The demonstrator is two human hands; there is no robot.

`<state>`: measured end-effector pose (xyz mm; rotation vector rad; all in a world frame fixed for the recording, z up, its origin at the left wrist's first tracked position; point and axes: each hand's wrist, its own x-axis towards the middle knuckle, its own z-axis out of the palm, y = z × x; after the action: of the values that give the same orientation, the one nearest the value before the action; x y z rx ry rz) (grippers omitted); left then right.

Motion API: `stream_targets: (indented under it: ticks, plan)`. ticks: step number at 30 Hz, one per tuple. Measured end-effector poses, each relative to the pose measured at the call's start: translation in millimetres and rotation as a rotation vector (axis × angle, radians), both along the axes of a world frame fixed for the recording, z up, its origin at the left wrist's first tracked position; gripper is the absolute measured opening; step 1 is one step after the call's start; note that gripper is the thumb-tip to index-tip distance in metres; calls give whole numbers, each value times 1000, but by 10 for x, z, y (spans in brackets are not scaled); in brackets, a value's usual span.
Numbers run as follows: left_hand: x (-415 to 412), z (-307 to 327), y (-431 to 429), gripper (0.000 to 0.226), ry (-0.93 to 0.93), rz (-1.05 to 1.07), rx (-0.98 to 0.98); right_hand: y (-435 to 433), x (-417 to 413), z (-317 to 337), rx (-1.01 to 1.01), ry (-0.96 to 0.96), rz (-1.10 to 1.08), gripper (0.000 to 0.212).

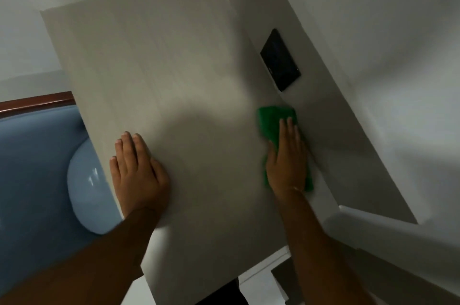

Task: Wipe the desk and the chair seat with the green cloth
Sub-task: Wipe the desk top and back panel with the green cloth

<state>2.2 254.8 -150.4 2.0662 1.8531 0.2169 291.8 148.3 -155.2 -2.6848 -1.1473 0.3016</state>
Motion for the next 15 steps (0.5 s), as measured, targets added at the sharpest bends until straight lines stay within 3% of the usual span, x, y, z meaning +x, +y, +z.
stream_targets:
  ticks: [7, 15]
  plan:
    - [34, -34, -14, 71, -15, 5, 13, -1183, -210, 6, -50, 60, -171, 66]
    - [-9, -52, -46, 73, -4, -13, -3, -854, -153, -1, -106, -64, -87, 65]
